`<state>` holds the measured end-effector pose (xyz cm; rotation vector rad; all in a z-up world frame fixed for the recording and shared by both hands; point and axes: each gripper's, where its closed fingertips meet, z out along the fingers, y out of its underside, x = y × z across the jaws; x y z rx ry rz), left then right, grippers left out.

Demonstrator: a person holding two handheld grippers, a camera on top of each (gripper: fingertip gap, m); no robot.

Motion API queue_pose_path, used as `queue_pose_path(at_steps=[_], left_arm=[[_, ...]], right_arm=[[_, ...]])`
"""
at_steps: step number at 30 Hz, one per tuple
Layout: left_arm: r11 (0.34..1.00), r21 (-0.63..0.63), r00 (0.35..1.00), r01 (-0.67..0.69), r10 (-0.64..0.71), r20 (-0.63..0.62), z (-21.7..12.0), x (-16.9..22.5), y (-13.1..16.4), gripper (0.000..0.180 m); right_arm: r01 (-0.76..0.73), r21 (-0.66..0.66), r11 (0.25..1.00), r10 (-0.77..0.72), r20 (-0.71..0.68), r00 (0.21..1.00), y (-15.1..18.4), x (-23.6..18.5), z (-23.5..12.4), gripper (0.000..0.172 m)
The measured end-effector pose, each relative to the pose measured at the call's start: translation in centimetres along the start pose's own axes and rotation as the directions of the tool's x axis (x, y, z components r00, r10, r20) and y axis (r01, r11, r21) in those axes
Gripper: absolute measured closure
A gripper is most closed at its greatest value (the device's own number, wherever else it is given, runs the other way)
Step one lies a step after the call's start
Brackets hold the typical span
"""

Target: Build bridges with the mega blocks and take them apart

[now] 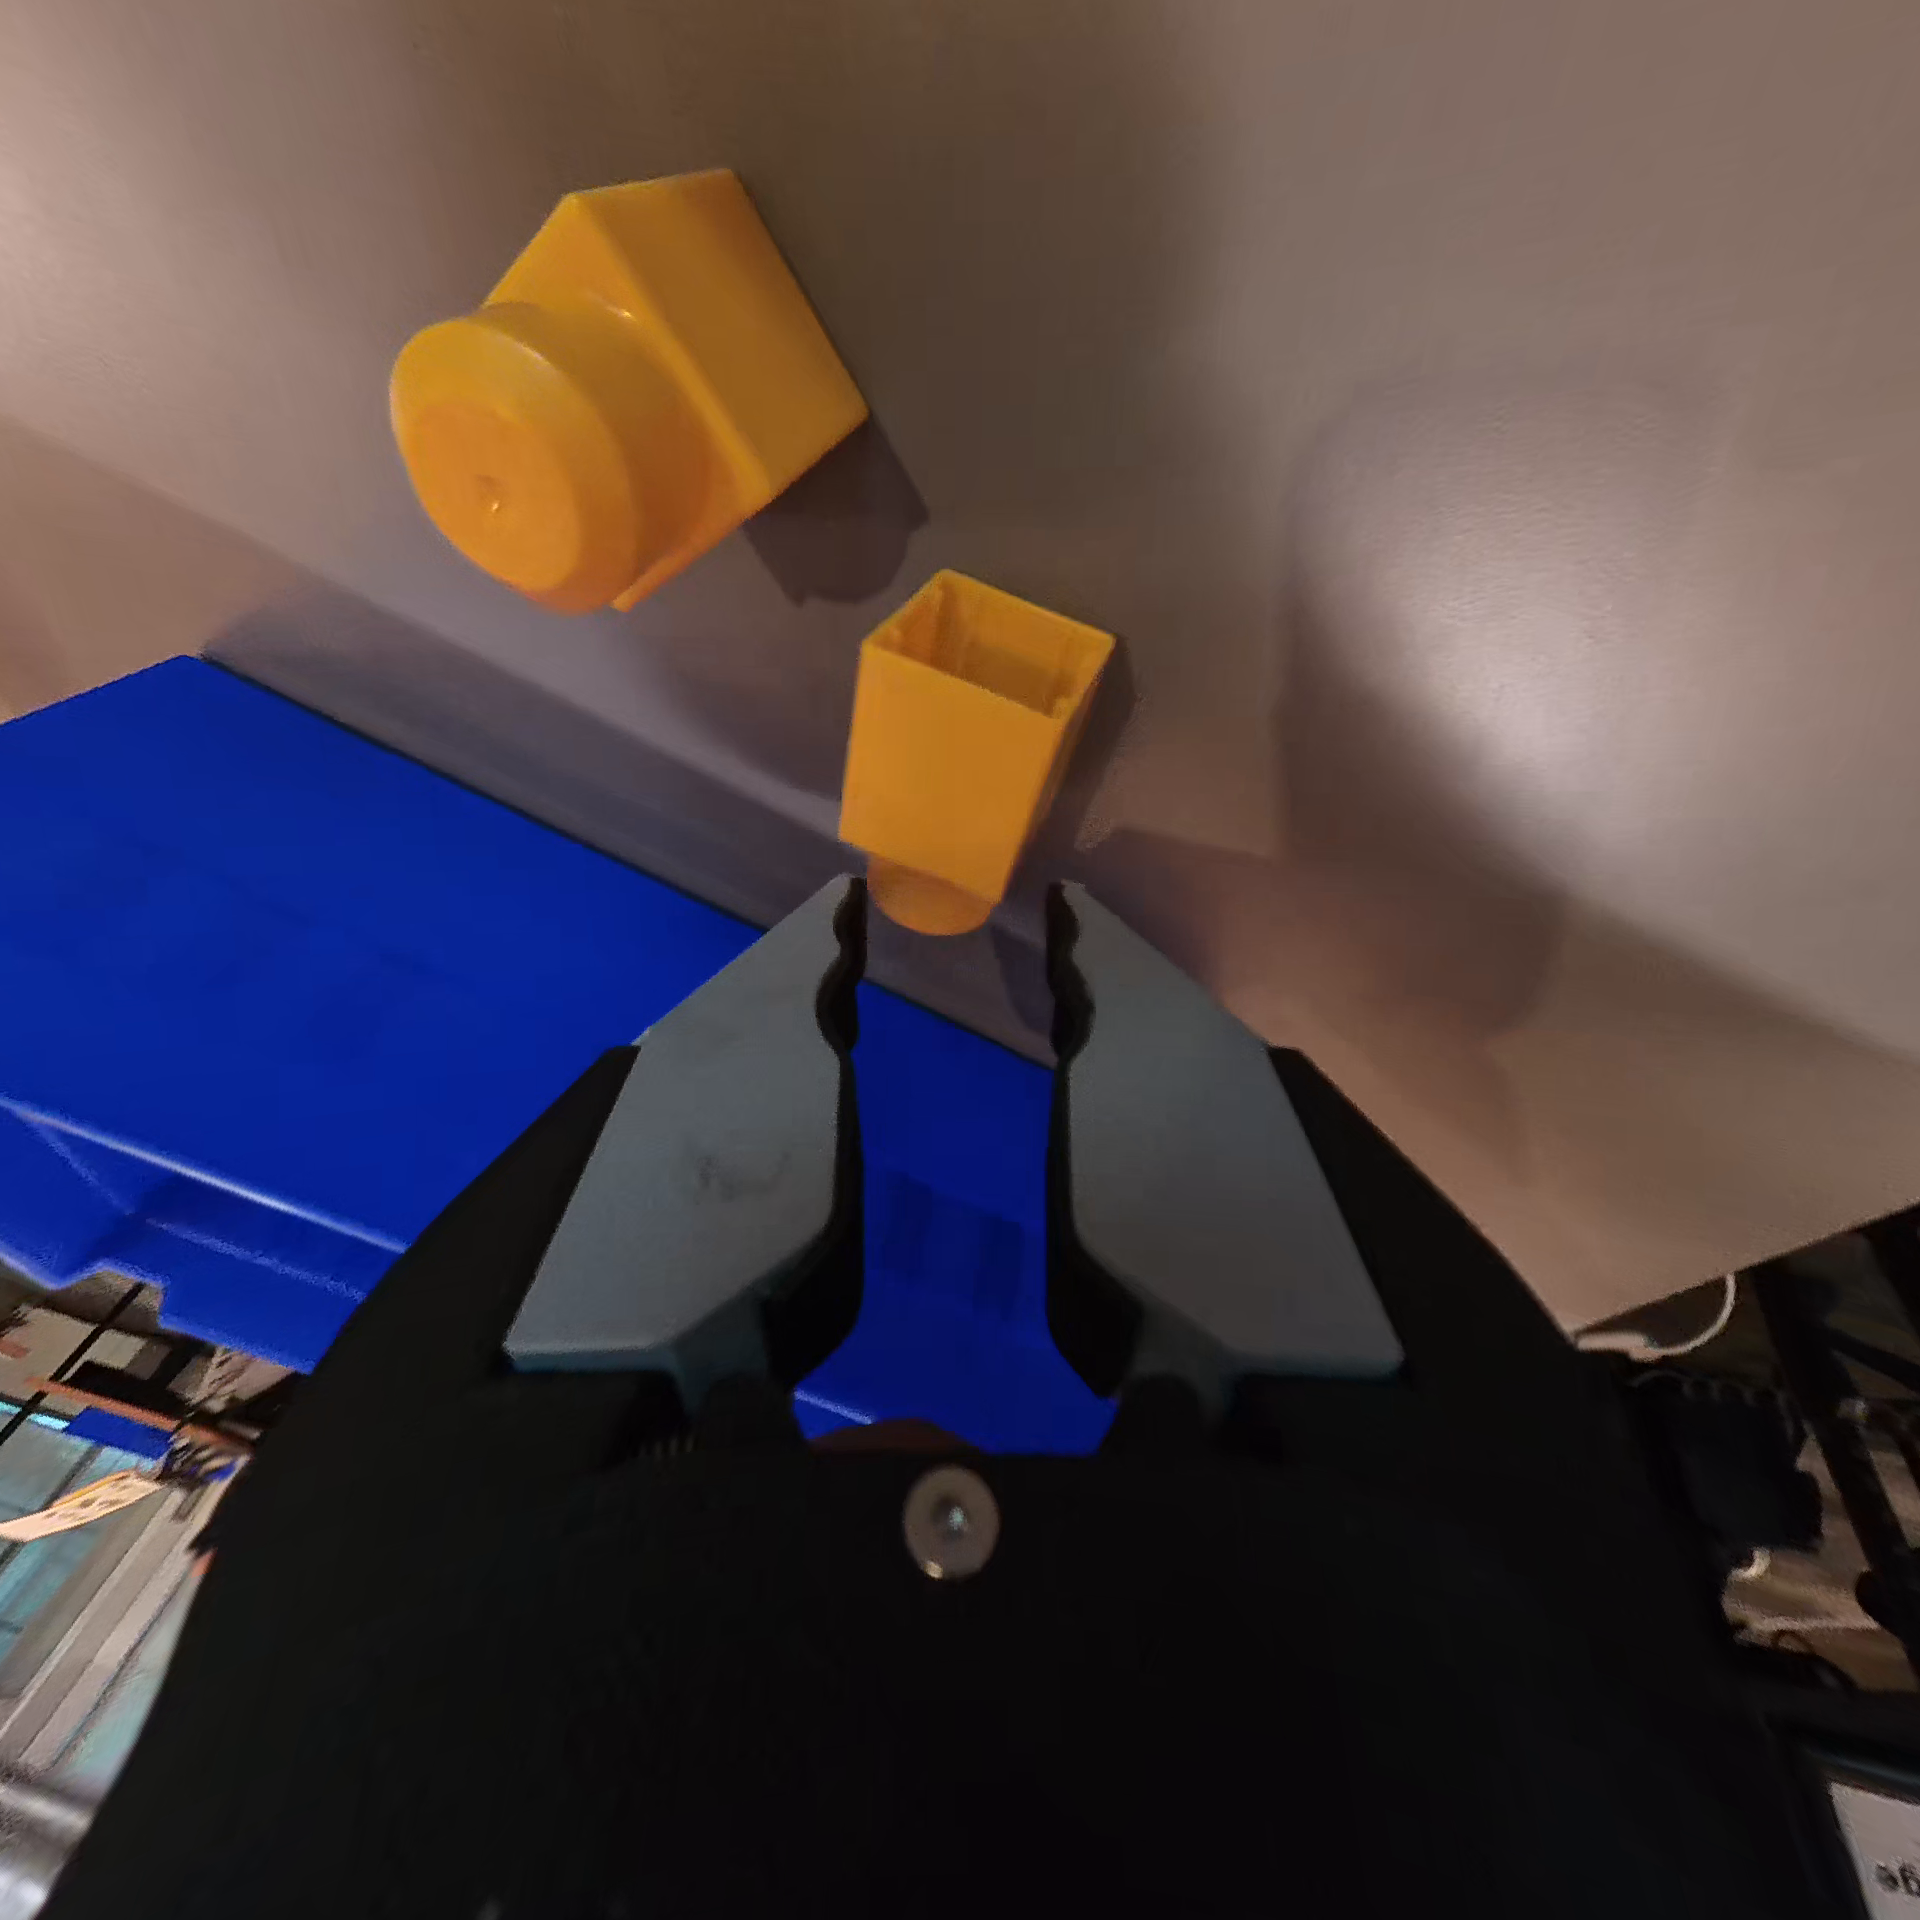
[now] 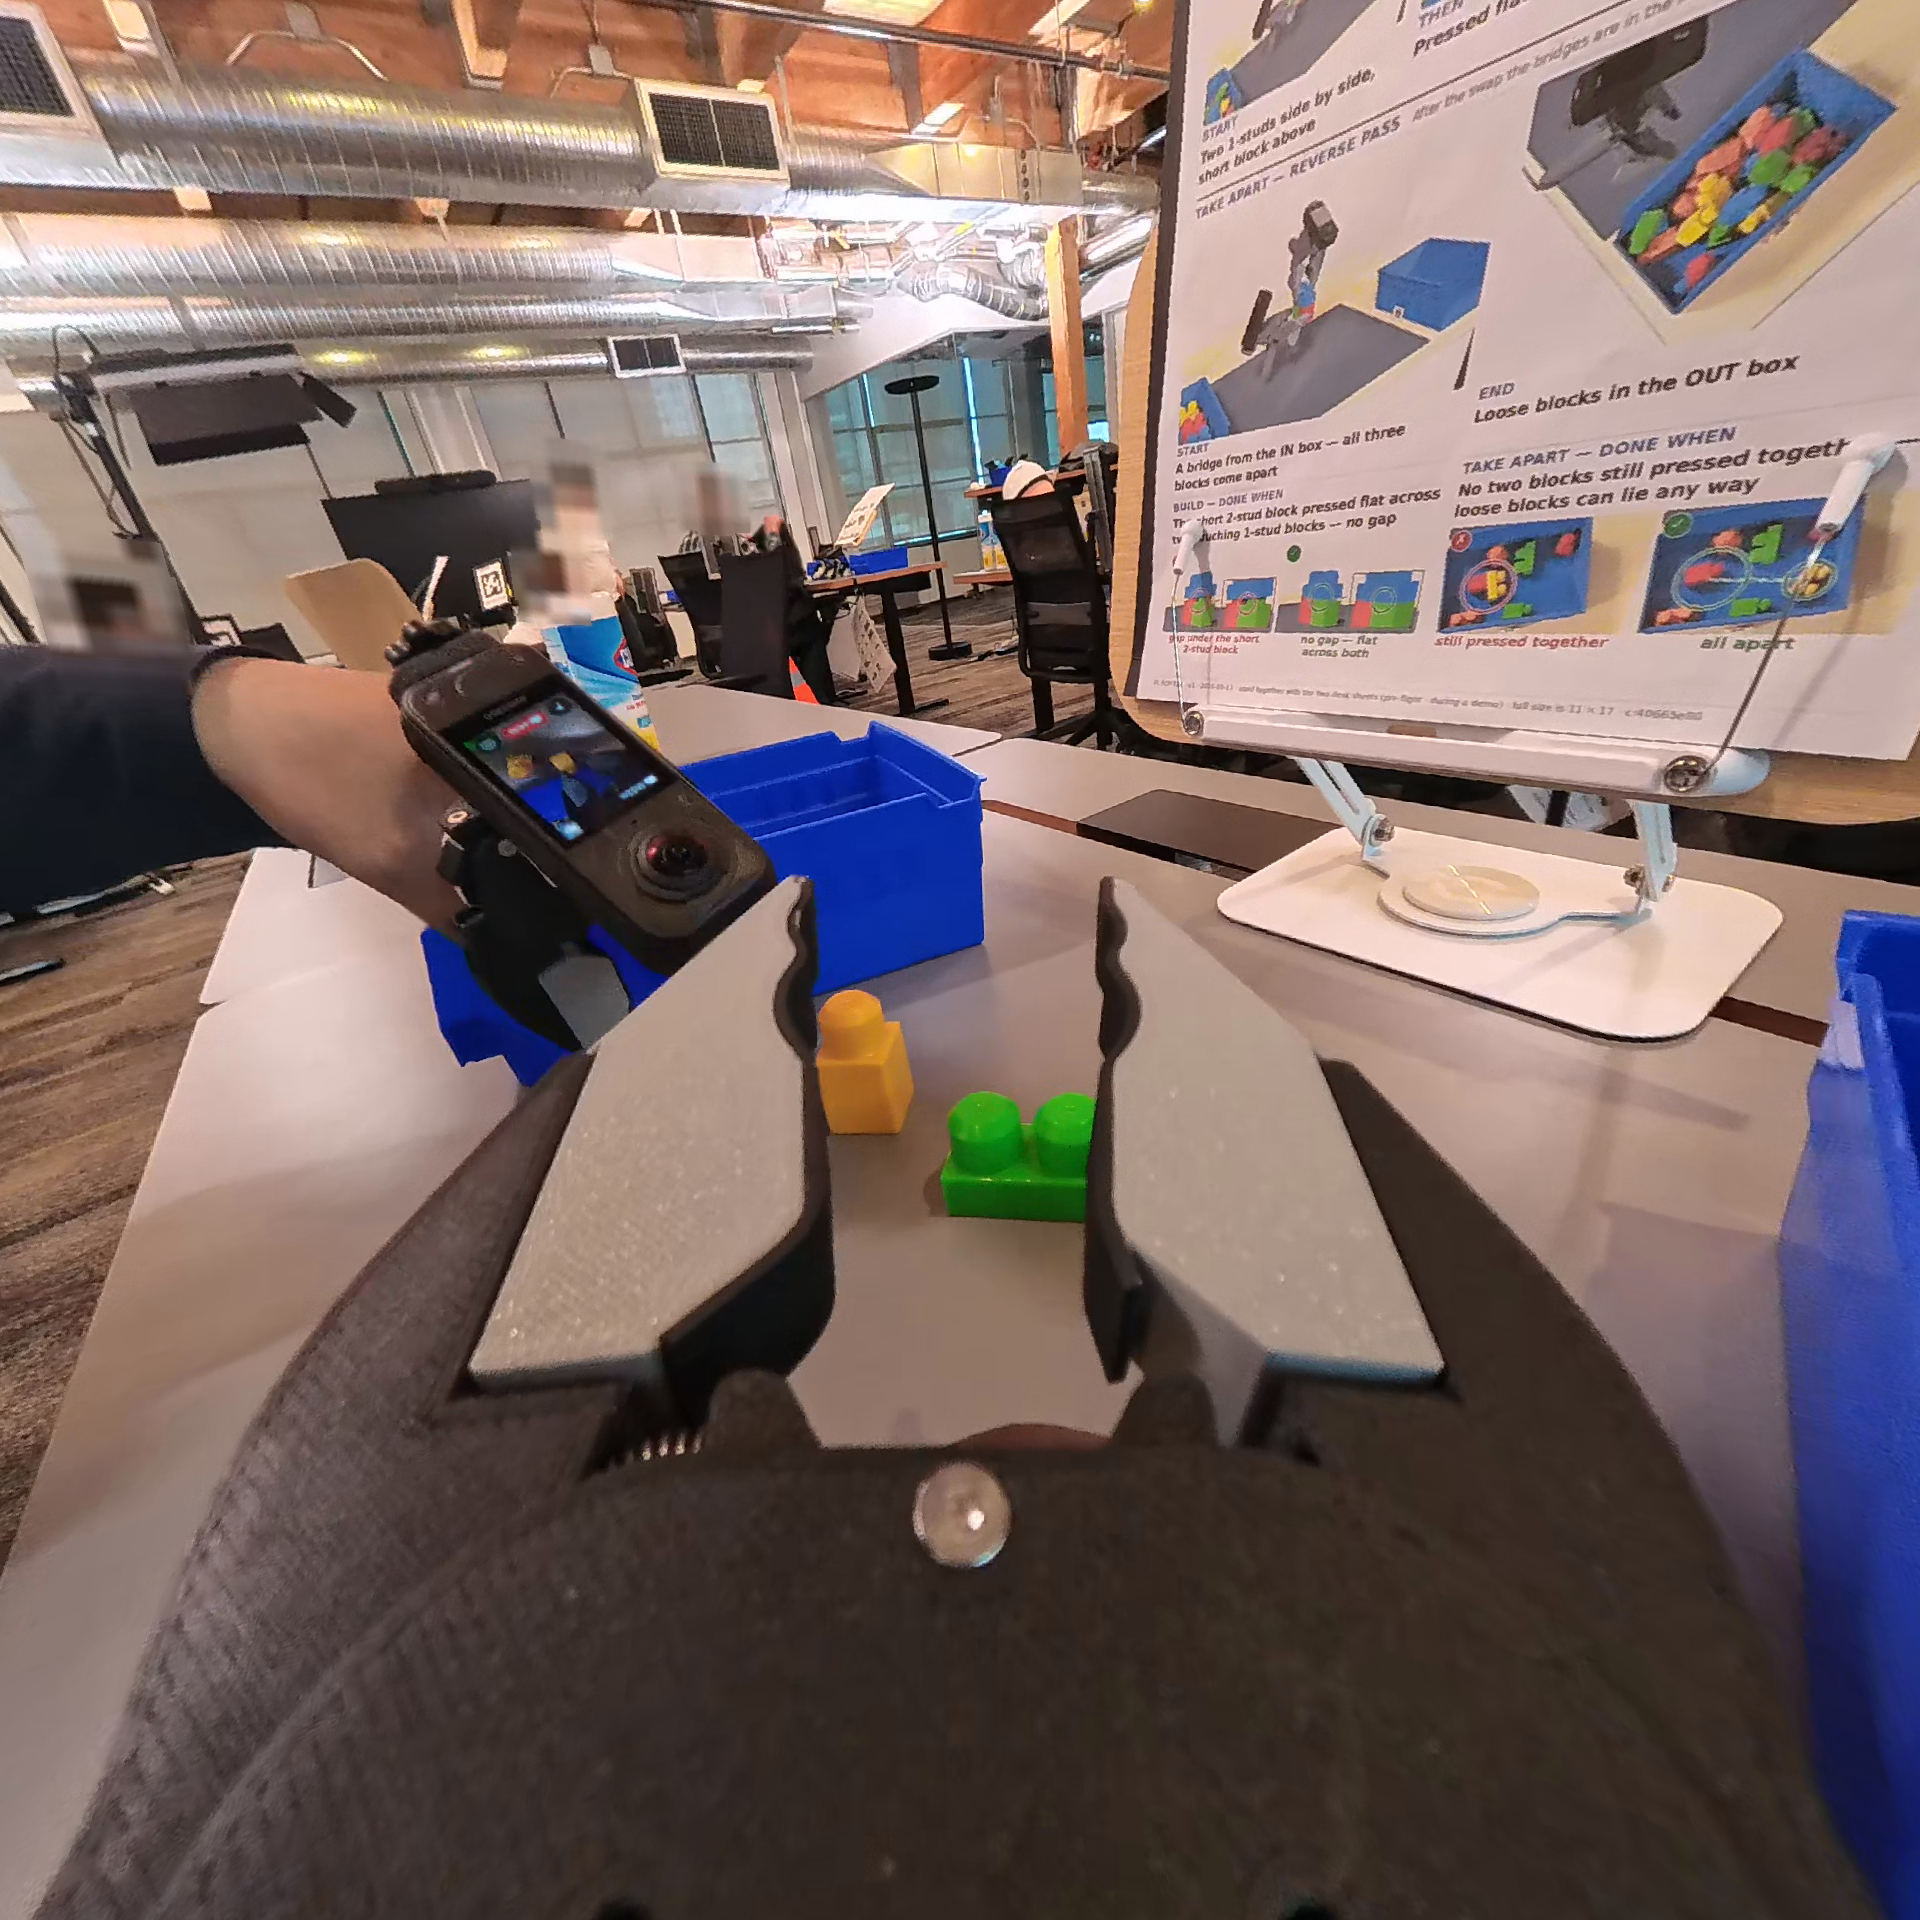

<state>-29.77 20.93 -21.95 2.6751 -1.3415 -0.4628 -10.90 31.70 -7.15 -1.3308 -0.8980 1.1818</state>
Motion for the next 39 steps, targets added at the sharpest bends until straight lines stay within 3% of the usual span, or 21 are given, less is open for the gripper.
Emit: queue_pose_path(at_steps=[4,9,19,24,31,39], left_arm=[[0.993,0.108,0.997,0.039,-0.031,-0.072,-0.1,1.1,-0.6,0.134],[0.993,0.102,0.999,0.053,-0.053,-0.003,0.2,-0.3,1.3,0.135],[0.997,0.076,1.0,-0.005,0.005,-0.008,2.1,-0.3,0.5,0.141],[0.998,0.062,1.0,0.001,0.0,-0.016,2.1,-0.1,0.8,0.153],[0.996,0.09,0.999,0.026,-0.022,-0.049,0.0,-0.2,1.1,0.153],[0.99,0.14,0.999,0.008,-0.003,-0.036,-1.9,-0.1,-0.8,0.154]], right_arm=[[-0.012,0.017,1.0,0.012,-0.005,1.0,-0.4,0.3,-0.2,0.122],[-0.023,0.015,1.0,0.023,0.005,1.0,-0.3,0.1,-0.2,0.122],[-0.022,0.021,1.0,0.022,-0.005,1.0,-0.4,0.4,-0.3,0.122],[-0.035,0.027,0.999,0.035,0.002,0.999,-0.6,0.4,-0.4,0.122],[-0.027,0.03,0.999,0.027,0.009,1.0,-0.7,0.1,-0.4,0.122],[-0.033,0.034,0.999,0.033,0.009,0.999,-0.8,0.1,-0.5,0.122]])
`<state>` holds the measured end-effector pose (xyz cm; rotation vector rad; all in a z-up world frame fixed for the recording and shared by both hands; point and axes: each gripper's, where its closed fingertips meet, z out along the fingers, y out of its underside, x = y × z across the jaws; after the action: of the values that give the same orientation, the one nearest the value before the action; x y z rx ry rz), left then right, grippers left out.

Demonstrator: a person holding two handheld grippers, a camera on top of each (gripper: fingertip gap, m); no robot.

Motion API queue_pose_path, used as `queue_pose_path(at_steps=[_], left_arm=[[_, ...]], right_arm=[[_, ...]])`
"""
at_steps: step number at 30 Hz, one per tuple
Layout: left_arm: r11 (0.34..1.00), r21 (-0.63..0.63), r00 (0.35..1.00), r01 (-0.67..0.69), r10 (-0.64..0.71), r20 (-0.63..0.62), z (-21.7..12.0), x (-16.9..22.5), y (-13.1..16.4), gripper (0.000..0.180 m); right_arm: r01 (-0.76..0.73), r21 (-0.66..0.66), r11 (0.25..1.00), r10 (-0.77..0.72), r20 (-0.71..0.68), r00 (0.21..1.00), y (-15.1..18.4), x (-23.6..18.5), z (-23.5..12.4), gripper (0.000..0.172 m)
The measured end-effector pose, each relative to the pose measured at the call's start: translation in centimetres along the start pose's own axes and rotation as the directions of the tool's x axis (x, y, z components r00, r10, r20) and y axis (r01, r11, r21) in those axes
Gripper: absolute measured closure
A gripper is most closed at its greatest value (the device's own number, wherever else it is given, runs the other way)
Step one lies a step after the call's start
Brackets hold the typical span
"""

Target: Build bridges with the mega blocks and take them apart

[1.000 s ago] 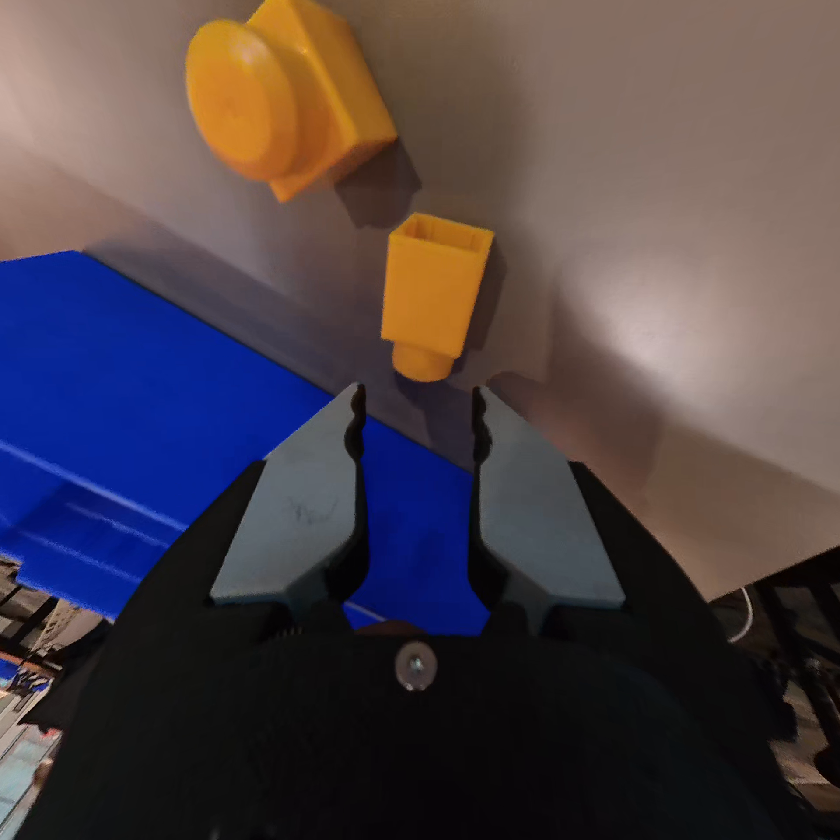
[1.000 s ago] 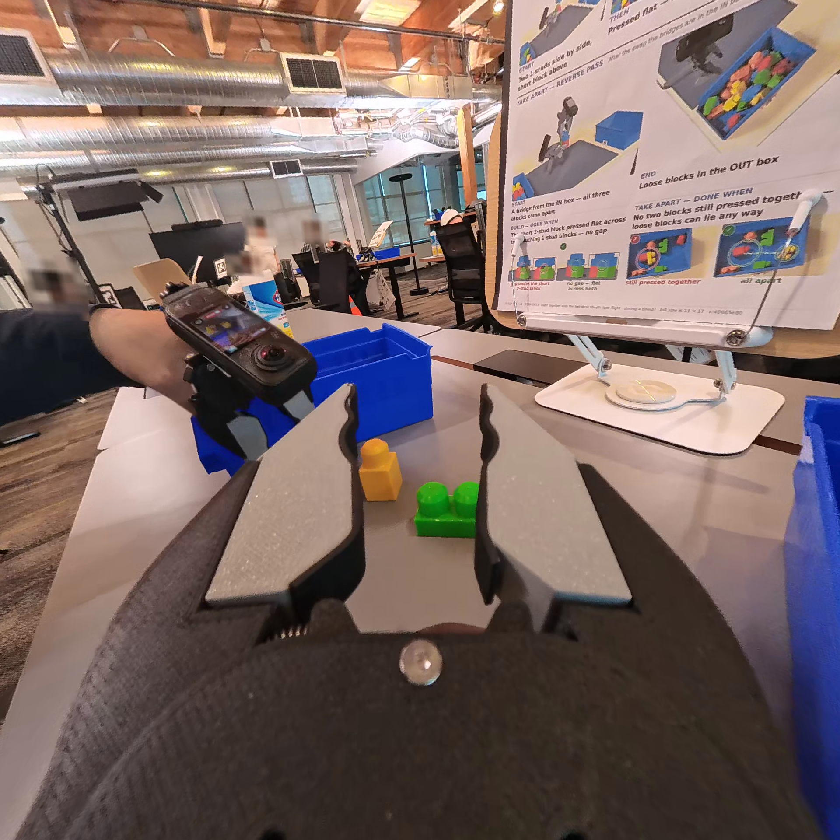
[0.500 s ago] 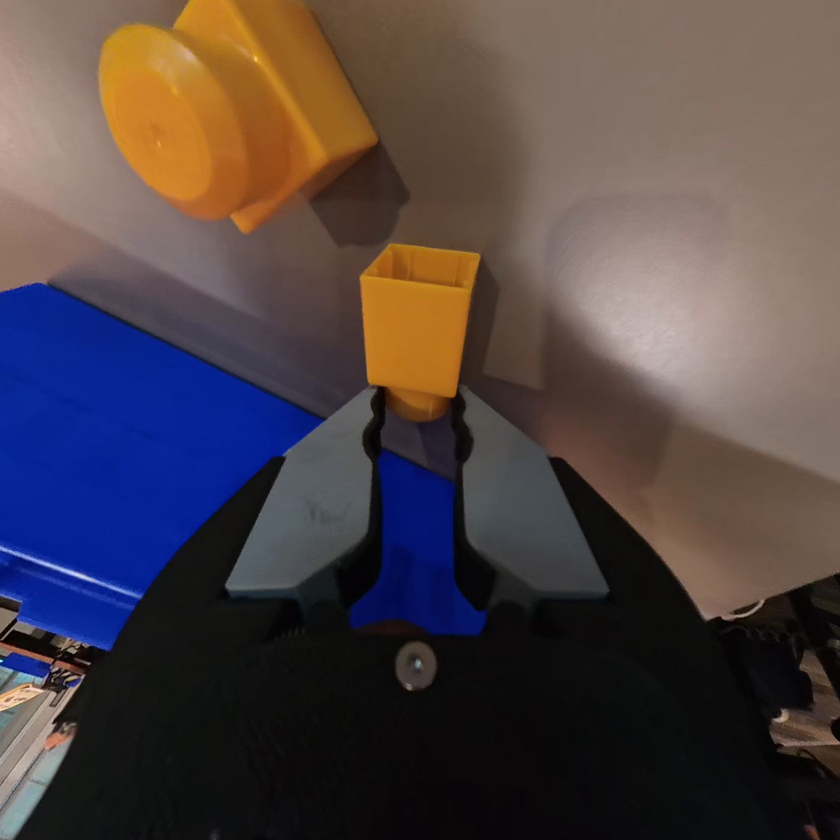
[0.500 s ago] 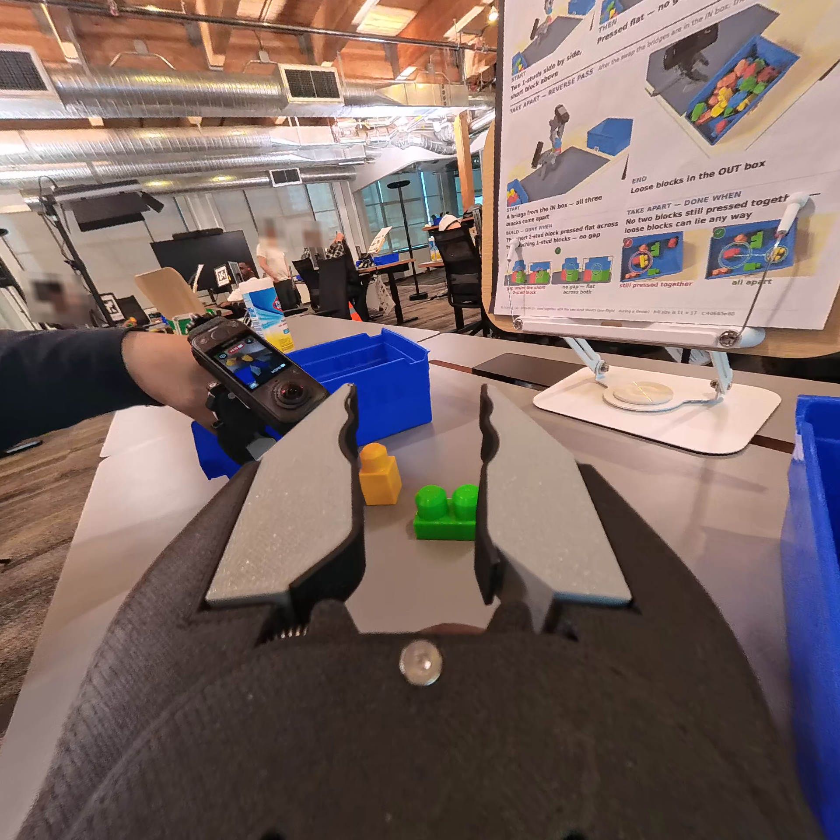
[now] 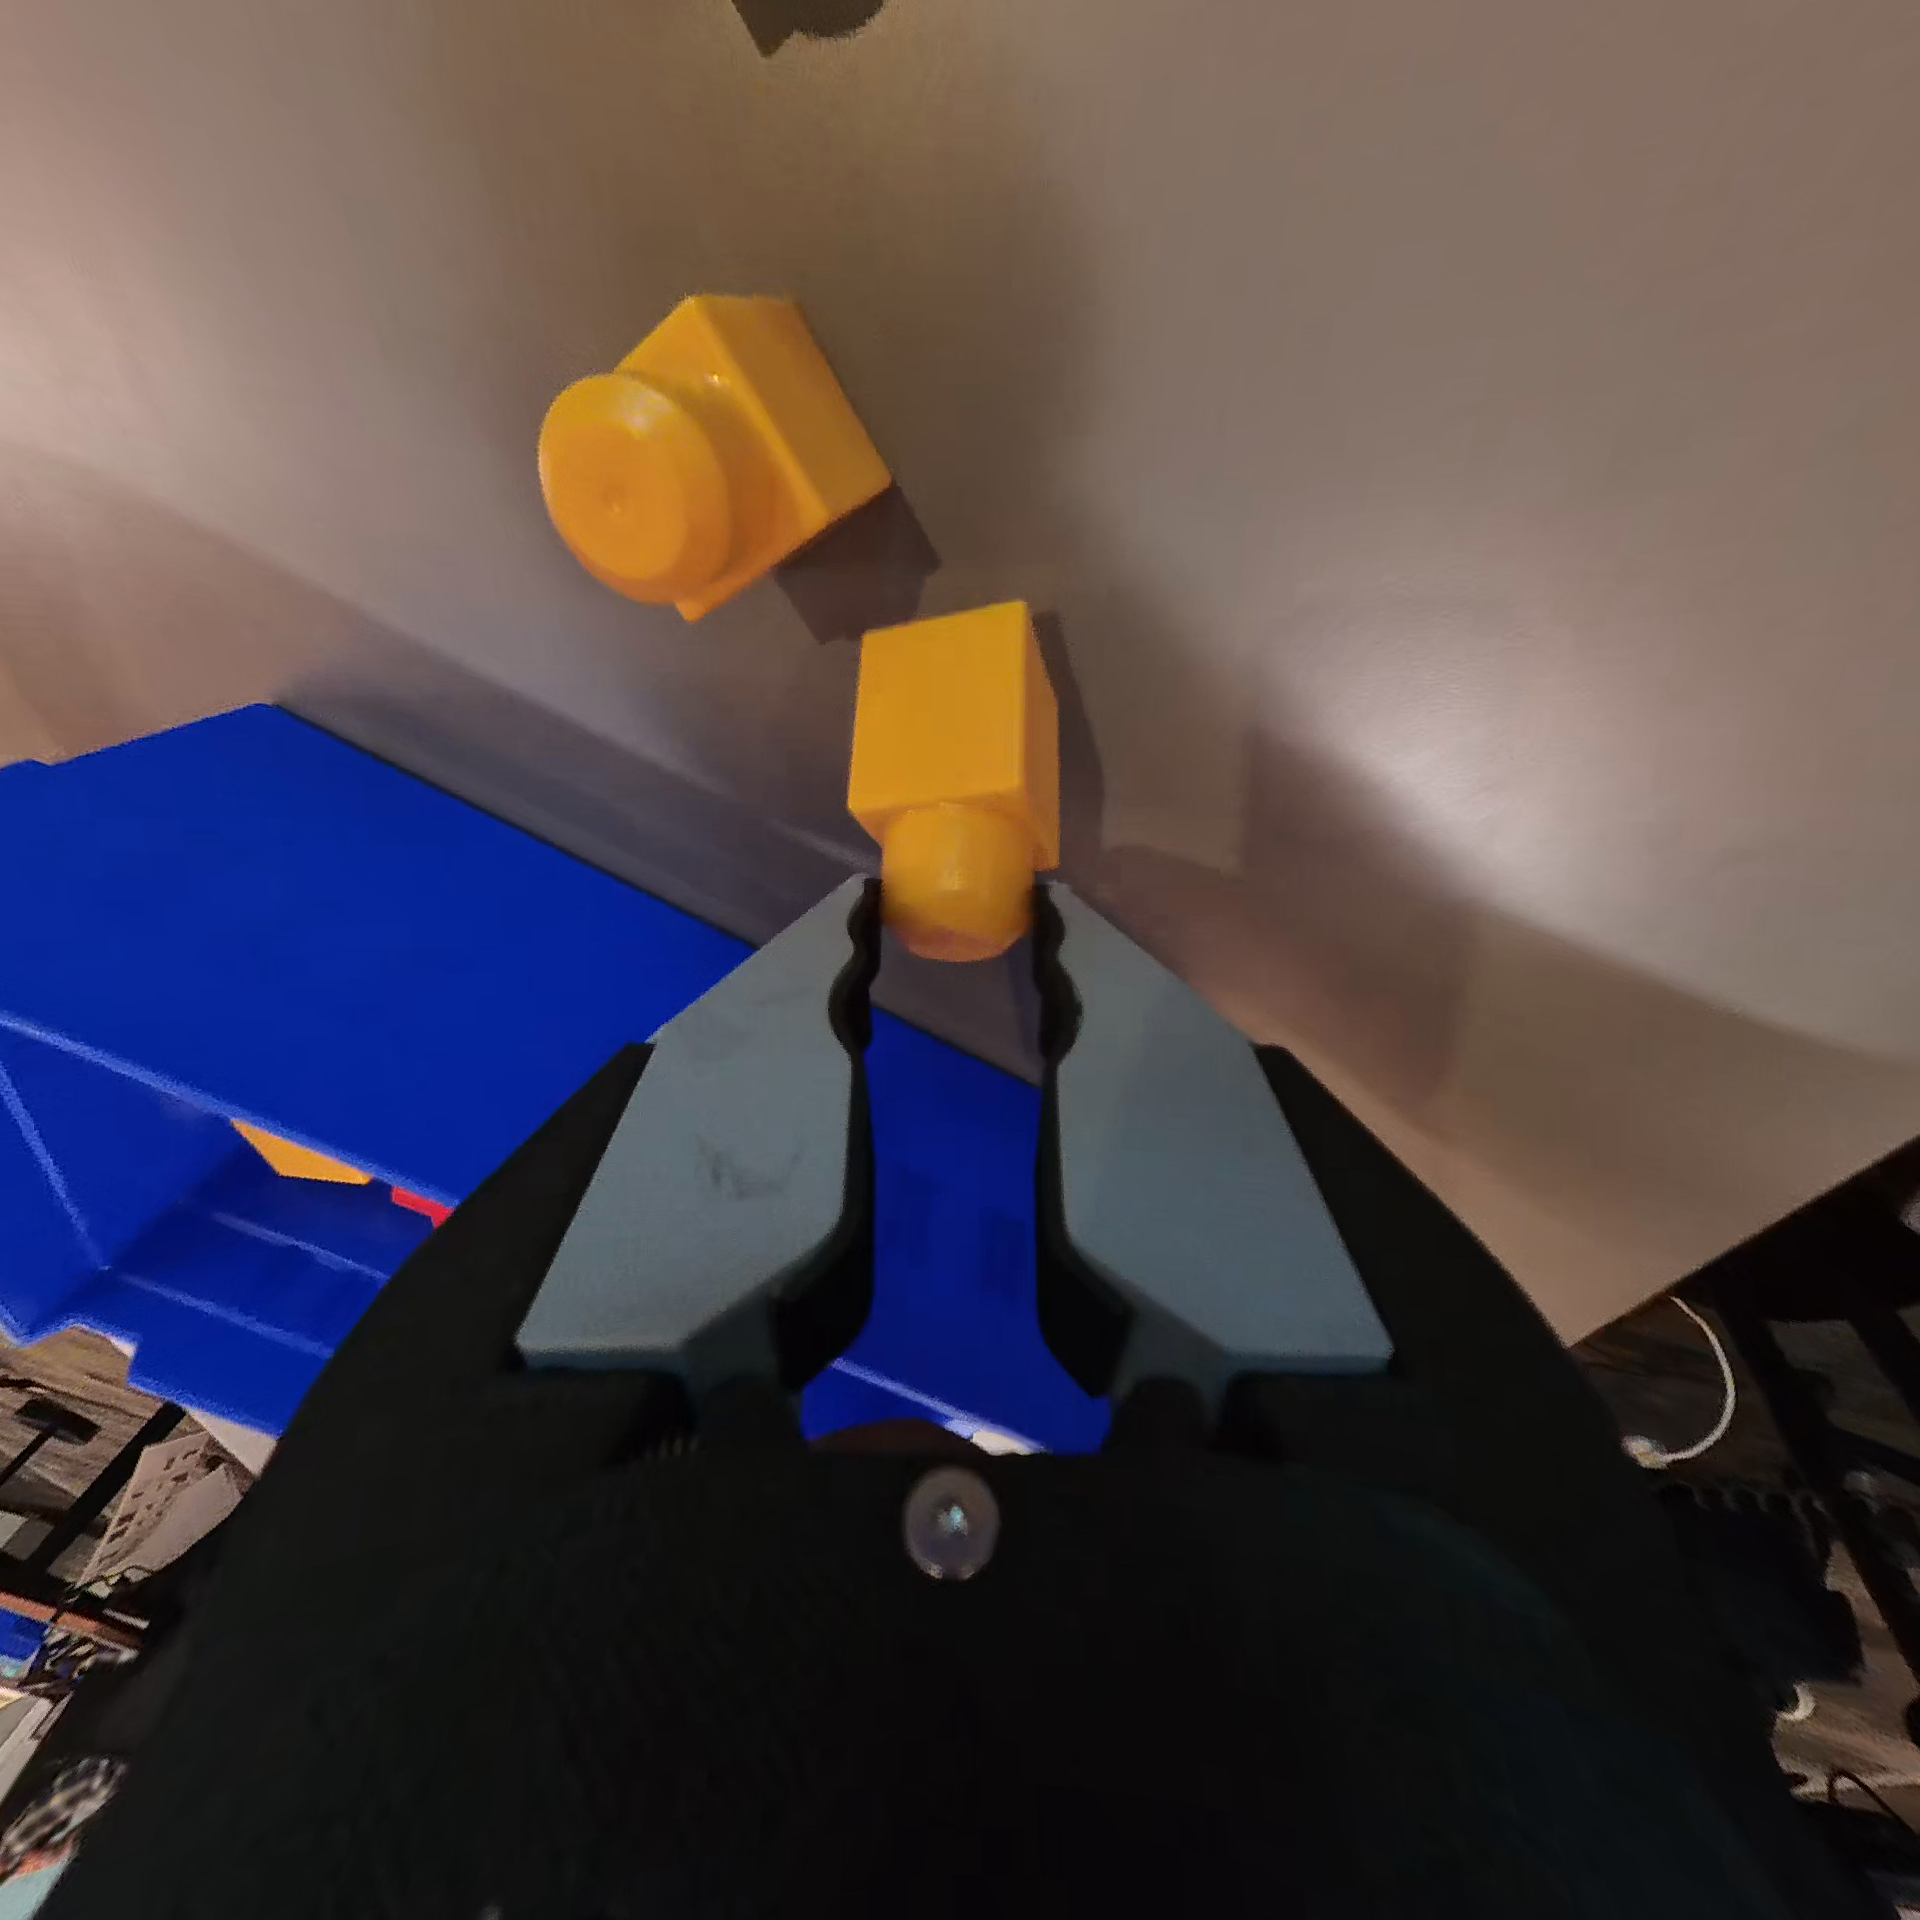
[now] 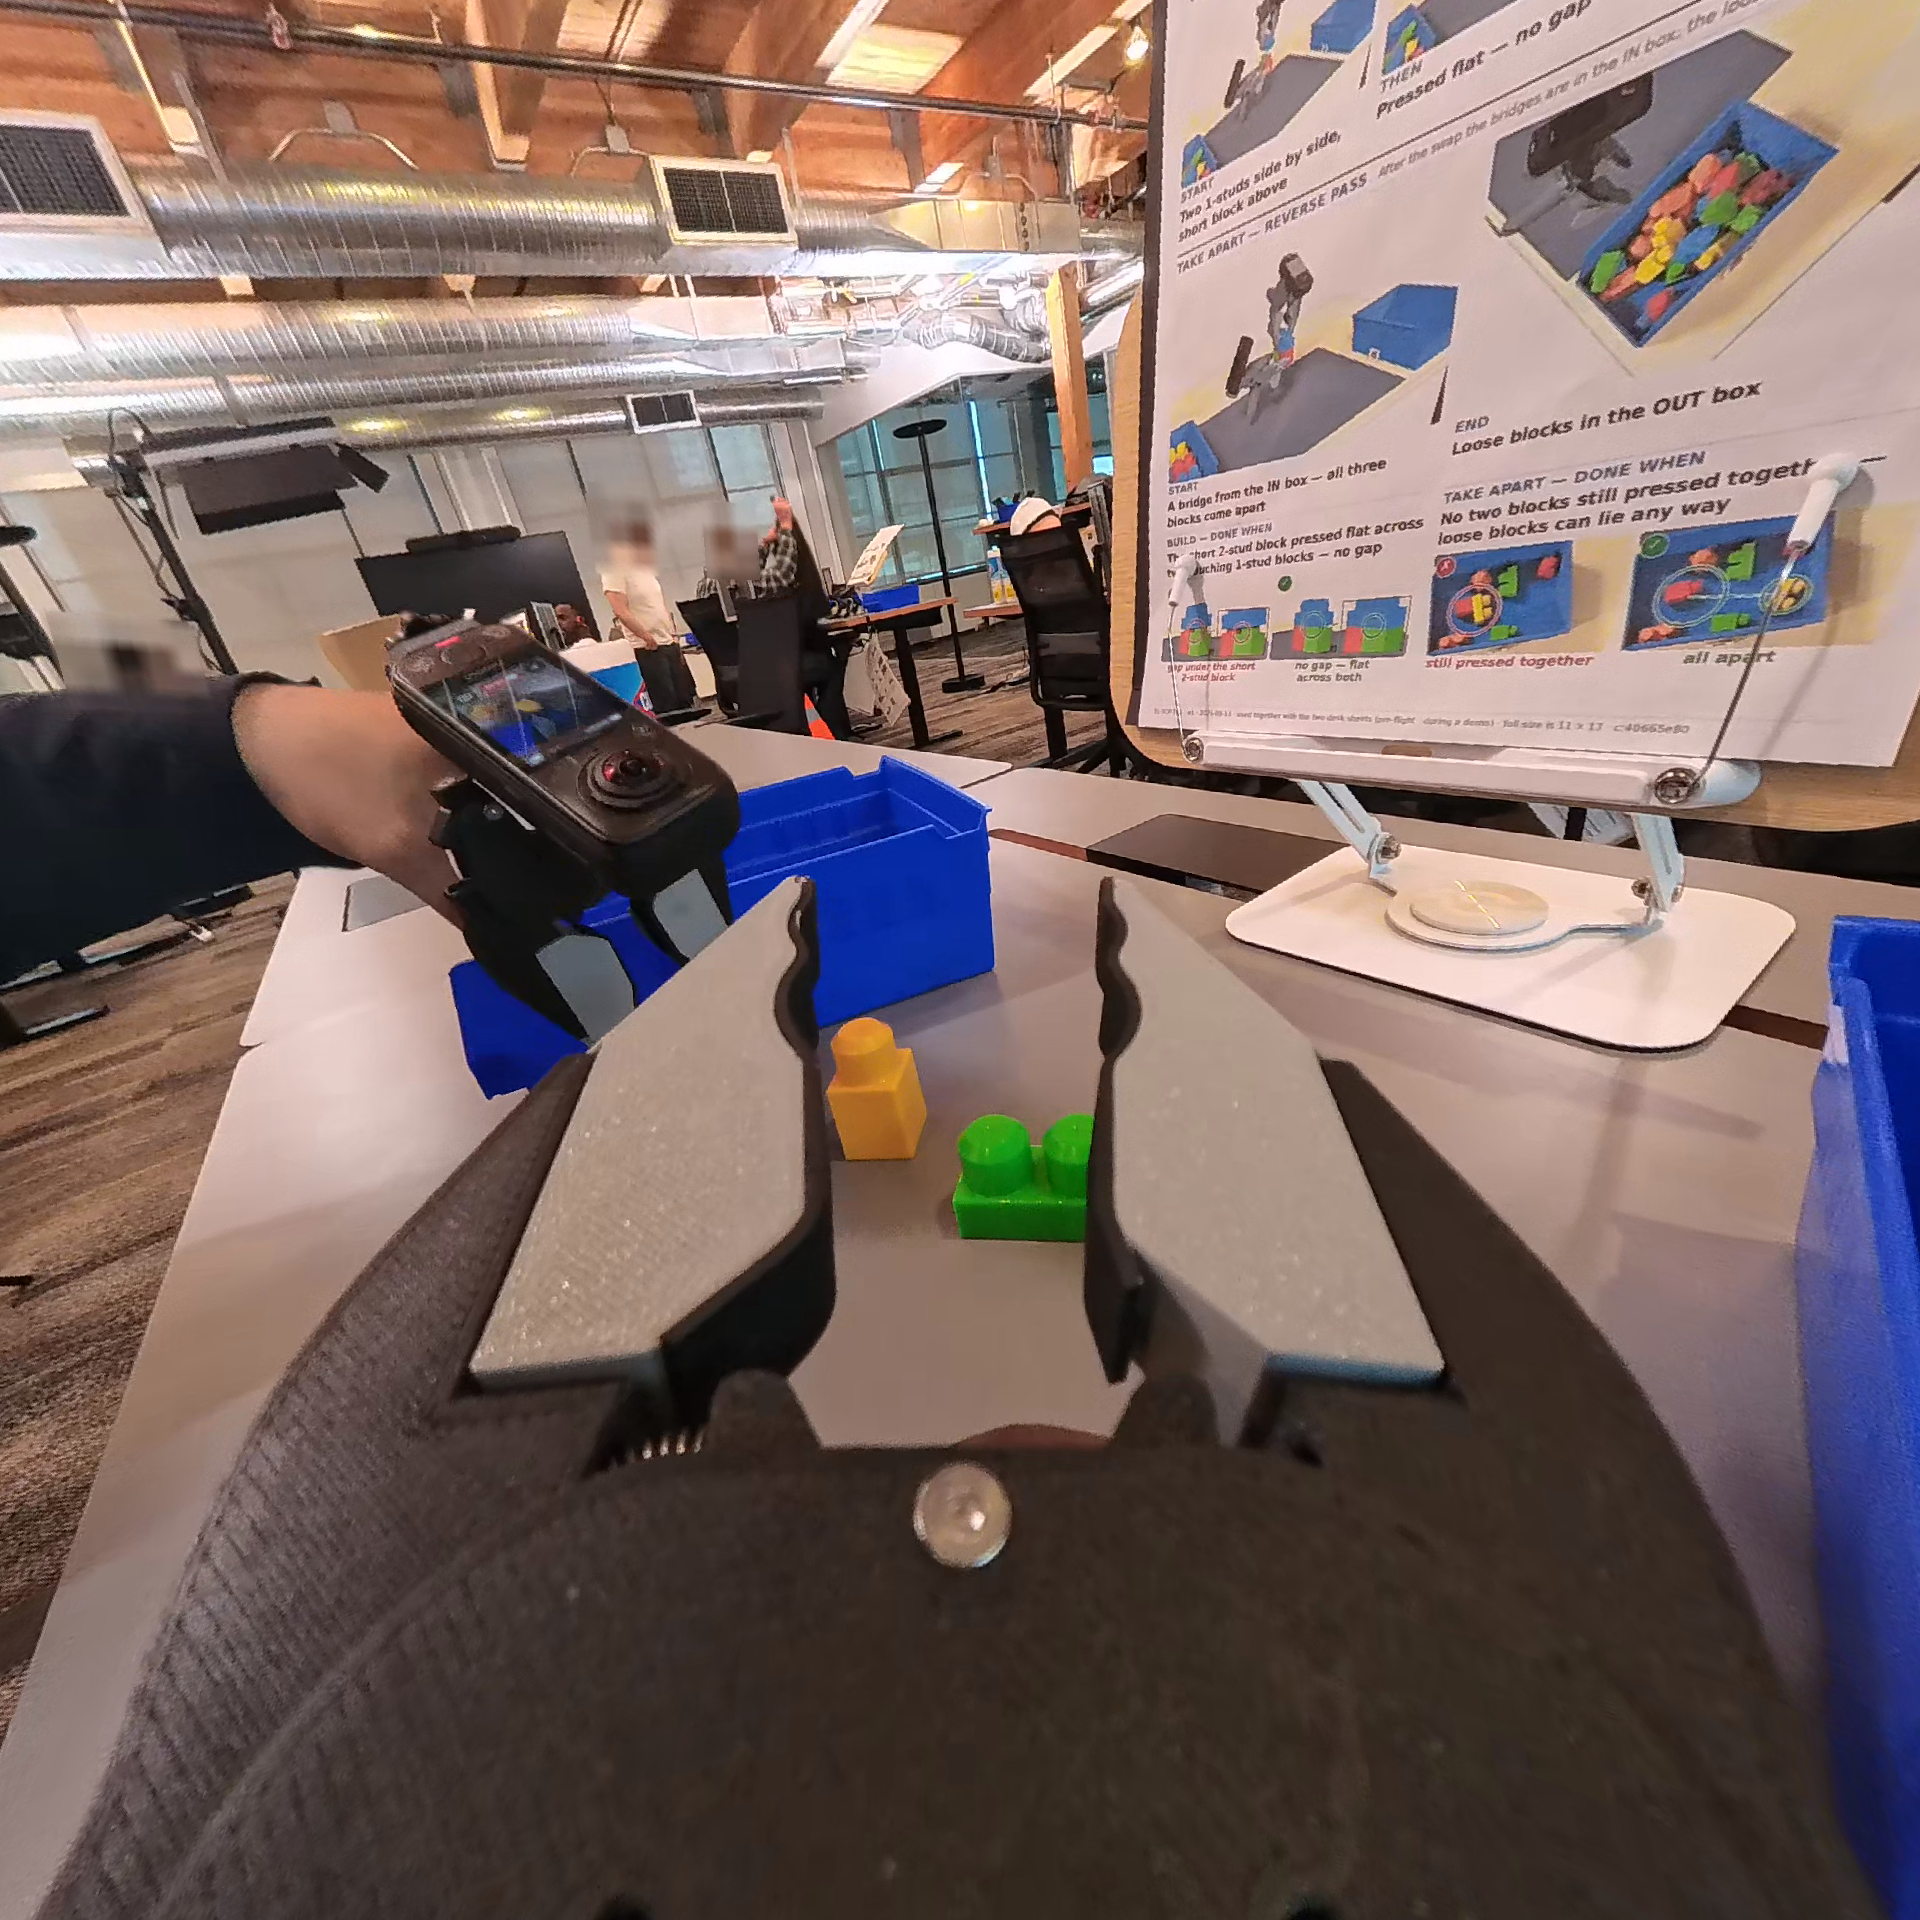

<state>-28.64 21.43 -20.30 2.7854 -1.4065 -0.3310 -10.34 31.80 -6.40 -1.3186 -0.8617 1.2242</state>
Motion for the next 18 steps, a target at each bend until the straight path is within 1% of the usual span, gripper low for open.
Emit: queue_pose_path(at_steps=[4,9,14,18], left_arm=[[0.999,0.036,1.0,0.02,-0.02,-0.003,-0.6,-0.2,-0.9,0.153],[0.995,0.075,0.998,0.068,-0.067,-0.015,-0.3,-0.2,-1.3,0.153],[0.982,0.152,0.993,0.114,-0.109,-0.046,-0.2,-0.1,-1.3,0.153],[0.977,0.186,0.993,0.106,-0.093,-0.075,-0.3,0.6,-1.7,0.153]], right_arm=[[-0.002,0.001,1.0,0.002,0.005,1.0,-0.1,-0.1,0.0,0.122],[-0.01,-0.012,1.0,0.01,0.008,1.0,0.2,-0.1,0.1,0.121],[-0.03,-0.064,0.998,0.031,0.023,0.999,1.5,-0.1,0.7,0.12],[-0.017,-0.122,0.992,0.023,0.045,0.999,2.8,-0.5,1.3,0.119]])
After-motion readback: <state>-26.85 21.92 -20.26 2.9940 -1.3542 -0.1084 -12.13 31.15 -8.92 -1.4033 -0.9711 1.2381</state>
